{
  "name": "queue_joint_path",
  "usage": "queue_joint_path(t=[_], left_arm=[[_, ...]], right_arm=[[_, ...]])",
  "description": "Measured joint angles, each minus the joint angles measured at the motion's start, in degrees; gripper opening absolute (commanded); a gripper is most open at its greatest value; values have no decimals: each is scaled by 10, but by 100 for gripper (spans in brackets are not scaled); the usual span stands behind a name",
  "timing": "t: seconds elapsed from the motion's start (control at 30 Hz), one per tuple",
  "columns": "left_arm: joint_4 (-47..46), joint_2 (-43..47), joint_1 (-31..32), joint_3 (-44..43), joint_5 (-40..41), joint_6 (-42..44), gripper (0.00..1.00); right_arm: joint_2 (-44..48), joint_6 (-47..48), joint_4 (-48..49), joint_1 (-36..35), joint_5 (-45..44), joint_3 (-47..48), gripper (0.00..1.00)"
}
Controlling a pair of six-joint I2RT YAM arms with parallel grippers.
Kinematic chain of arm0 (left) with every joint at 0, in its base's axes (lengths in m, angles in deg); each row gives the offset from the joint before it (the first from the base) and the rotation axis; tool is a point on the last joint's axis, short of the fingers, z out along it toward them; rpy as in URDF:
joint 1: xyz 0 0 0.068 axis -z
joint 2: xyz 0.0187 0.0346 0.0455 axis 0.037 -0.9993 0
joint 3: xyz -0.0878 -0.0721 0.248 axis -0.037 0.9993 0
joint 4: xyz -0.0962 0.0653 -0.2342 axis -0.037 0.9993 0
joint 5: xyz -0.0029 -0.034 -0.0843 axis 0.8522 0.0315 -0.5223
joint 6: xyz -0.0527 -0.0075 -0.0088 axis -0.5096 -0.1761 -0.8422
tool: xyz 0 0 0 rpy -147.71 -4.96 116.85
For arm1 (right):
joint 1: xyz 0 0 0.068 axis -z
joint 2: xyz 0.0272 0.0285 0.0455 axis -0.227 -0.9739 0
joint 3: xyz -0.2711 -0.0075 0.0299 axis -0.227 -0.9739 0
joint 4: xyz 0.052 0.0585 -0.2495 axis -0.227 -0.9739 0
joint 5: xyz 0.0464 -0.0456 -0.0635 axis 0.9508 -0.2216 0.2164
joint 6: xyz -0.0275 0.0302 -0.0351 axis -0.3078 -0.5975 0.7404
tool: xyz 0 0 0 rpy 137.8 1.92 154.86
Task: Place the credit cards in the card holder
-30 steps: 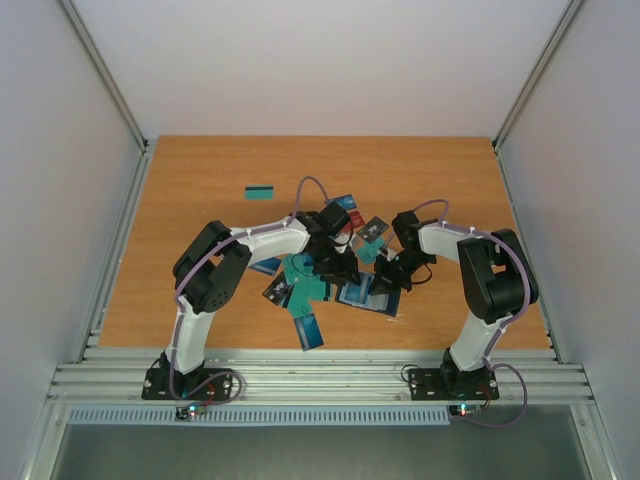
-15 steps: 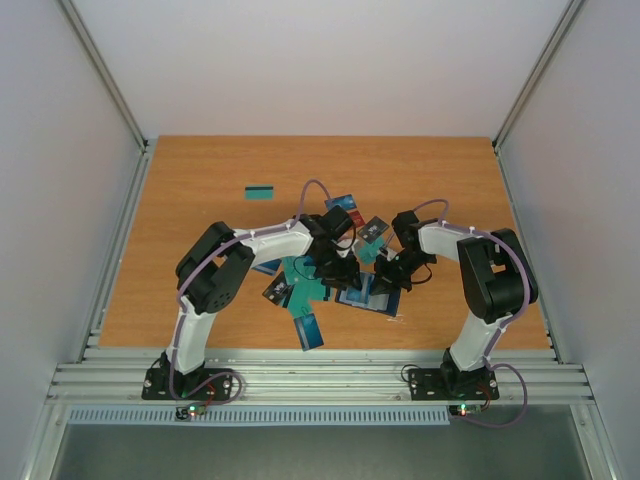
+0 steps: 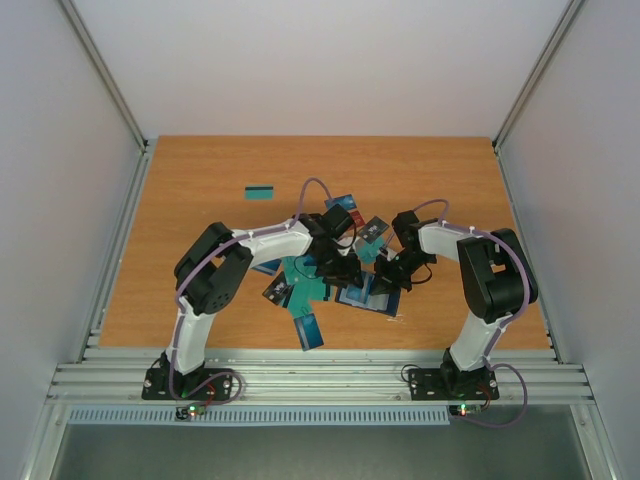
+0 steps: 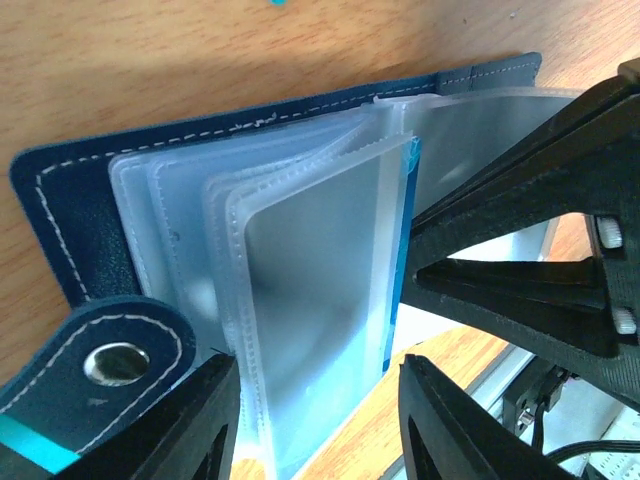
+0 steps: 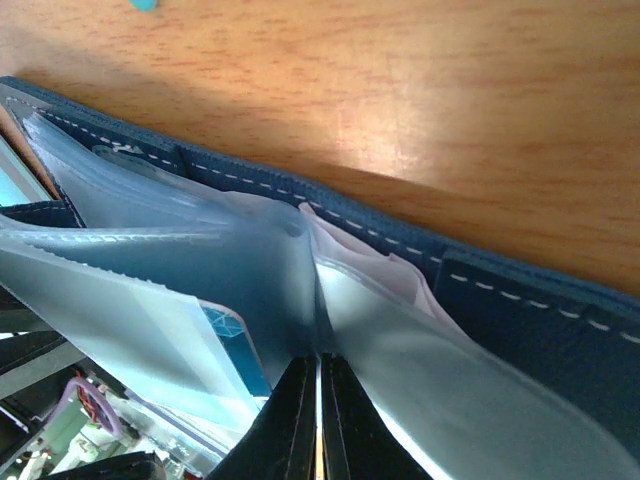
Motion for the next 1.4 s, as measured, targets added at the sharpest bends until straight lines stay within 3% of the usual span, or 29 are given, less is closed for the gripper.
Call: queue_joint_path(t=[0.57,1.07,1.4], left_arm=[[81,1,33,-78,85,15,37],[110,-20,54,-120,97,14,8],[202,-70,68,-223,158,18,4]], right_arm=[[-5,1,2,2,12,0,6],[-4,0,1,2,12,0,6],[19,-12,-12,-4,-34,1,8]])
